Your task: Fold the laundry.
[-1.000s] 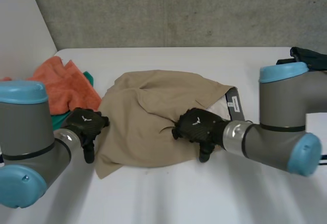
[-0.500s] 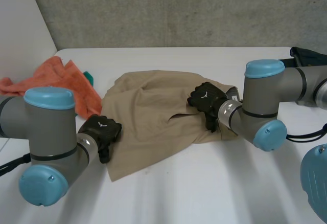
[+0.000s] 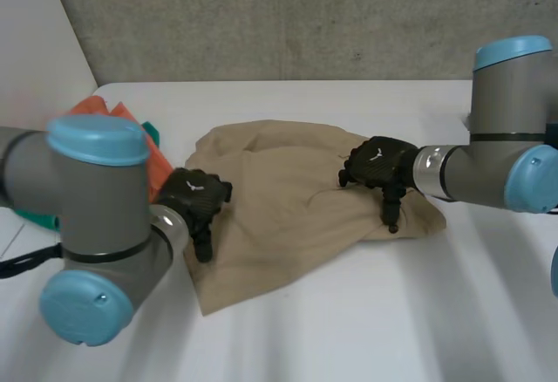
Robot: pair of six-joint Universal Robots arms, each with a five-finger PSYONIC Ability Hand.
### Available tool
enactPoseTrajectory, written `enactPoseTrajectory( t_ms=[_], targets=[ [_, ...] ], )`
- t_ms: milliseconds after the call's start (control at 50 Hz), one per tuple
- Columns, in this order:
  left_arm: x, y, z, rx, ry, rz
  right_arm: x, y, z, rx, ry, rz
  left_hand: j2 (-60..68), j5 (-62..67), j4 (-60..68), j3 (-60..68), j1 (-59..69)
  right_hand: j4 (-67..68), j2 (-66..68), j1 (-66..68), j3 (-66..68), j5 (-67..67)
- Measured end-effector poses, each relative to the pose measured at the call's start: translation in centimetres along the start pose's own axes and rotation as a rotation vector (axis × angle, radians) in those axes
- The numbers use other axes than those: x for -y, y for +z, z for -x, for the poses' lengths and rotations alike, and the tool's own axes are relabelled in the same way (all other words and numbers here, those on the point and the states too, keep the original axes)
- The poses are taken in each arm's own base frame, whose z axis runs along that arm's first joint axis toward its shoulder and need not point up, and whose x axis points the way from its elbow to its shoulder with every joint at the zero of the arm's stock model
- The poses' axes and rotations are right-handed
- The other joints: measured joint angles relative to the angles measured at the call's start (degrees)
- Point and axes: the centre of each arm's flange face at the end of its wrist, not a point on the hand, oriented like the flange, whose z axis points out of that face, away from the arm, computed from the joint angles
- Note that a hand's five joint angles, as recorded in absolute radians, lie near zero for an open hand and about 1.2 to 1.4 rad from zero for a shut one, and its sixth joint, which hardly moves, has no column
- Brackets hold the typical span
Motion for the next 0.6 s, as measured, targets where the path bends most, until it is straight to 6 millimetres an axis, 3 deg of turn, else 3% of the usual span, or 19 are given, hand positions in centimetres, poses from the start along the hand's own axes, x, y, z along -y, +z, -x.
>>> enactPoseTrajectory(
  t_ms=[260,320,340,400,480,520,560,600],
  targets=[
    [-1.6,1.9,-2.2,-0.009,0.016,0.082,0.3,-2.2,-1.9,0.004,0.039,-0.026,-2.92,-2.85,-2.76,-2.86,-3.09,-0.1,0.1,0.05,-0.09,-0.17],
    [-1.8,2.2,-2.6,-0.015,0.022,0.085,0.9,-2.9,-1.8,0.015,0.102,-0.032,-0.77,-0.02,-0.45,-0.76,-0.83,9.62,8.59,9.89,10.25,10.4],
    [-1.8,2.3,-2.8,-0.018,0.025,0.086,1.2,-3.2,-1.7,0.021,0.13,-0.035,1.61,2.21,1.67,1.65,1.4,19.73,18.26,19.4,20.45,20.44],
    [-2.1,2.4,-3.4,-0.028,0.035,0.091,1.9,-3.8,-1.5,0.031,0.198,-0.042,14.35,15.3,14.79,14.32,16.09,32.34,30.96,31.76,32.89,32.02],
    [-2.3,2.7,-4.0,-0.02,0.049,0.095,2.6,-4.4,-1.7,0.009,0.292,-0.049,45.33,45.72,45.73,44.53,43.96,47.1,44.36,43.58,46.88,46.93],
    [-2.1,2.7,-3.8,0.003,0.046,0.089,2.6,-4.5,-2.0,-0.015,0.318,-0.05,47.11,46.78,47.52,46.24,44.07,36.19,32.89,33.26,36.11,35.96],
    [-1.4,2.5,-3.1,0.039,0.037,0.072,2.4,-4.5,-2.5,-0.047,0.335,-0.045,47.34,46.78,47.7,46.51,44.07,14.89,11.62,12.22,14.71,15.07],
    [-0.8,2.2,-2.6,0.064,0.027,0.053,2.1,-4.5,-2.8,-0.07,0.336,-0.041,47.34,46.78,47.7,46.51,44.07,6.23,3.09,3.86,6.32,5.92]
  ],
)
